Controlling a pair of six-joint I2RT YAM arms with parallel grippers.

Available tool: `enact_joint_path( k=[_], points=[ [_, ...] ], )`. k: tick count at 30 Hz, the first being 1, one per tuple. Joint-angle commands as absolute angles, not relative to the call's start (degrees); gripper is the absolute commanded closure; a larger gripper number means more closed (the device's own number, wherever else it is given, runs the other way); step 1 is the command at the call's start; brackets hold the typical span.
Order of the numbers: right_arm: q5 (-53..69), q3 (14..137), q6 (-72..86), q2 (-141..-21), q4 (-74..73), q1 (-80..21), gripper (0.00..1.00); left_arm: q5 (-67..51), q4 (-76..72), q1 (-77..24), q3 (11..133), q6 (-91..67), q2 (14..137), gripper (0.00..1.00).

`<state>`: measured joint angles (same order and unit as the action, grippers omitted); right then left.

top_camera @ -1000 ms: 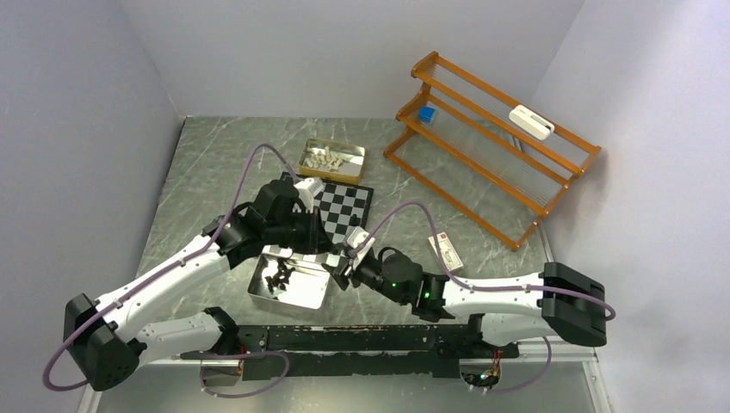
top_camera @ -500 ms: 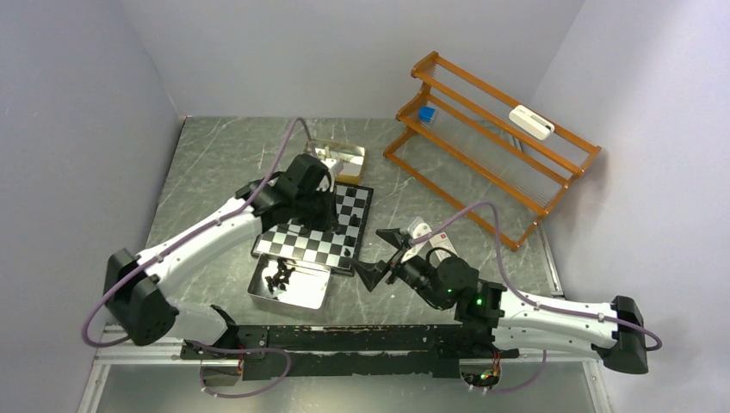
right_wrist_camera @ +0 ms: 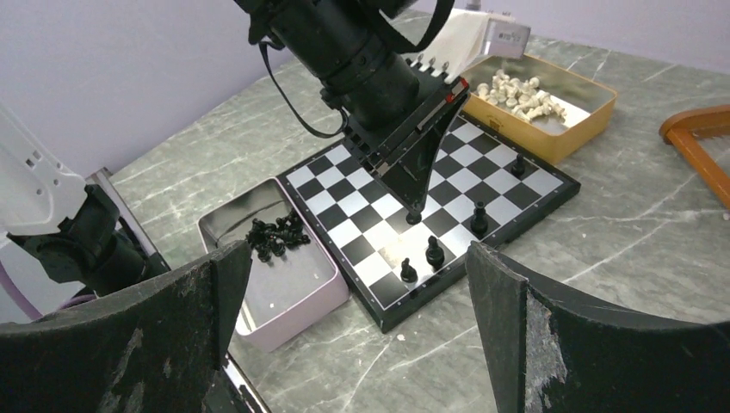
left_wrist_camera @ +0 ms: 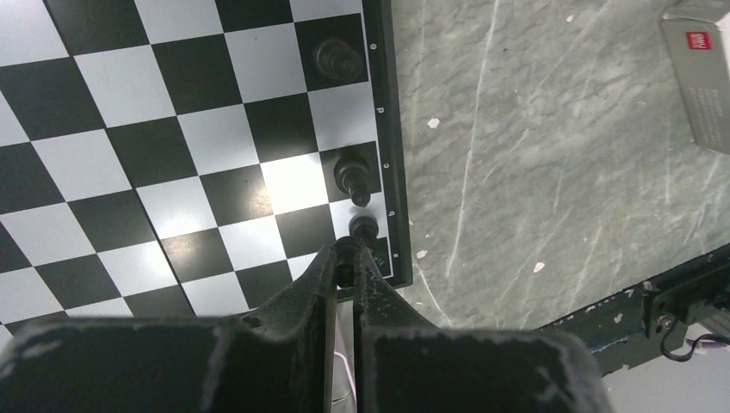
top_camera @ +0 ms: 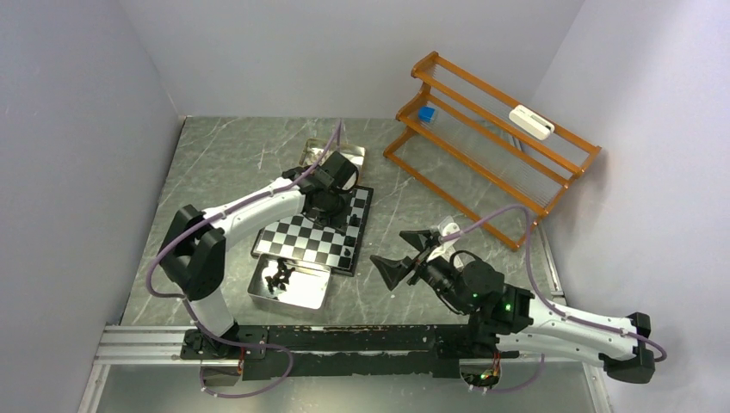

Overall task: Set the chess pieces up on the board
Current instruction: Place the chess piece on the chessboard.

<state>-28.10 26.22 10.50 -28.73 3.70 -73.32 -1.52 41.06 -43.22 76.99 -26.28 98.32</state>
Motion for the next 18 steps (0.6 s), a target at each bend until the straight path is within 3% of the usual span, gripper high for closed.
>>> enact_joint_path(
  k=[1,18],
  points=[
    [-30.3,26.6,11.0,-25.3,0.5,-73.6,0.00,-0.1,41.2,-43.0,79.6,-25.7,100.3,0.95],
    [-31.0,27.2,10.1,-22.7,-2.0,-73.6,0.00,-0.1,39.1,-43.0,79.1,-26.5,104.0,0.95]
  ],
)
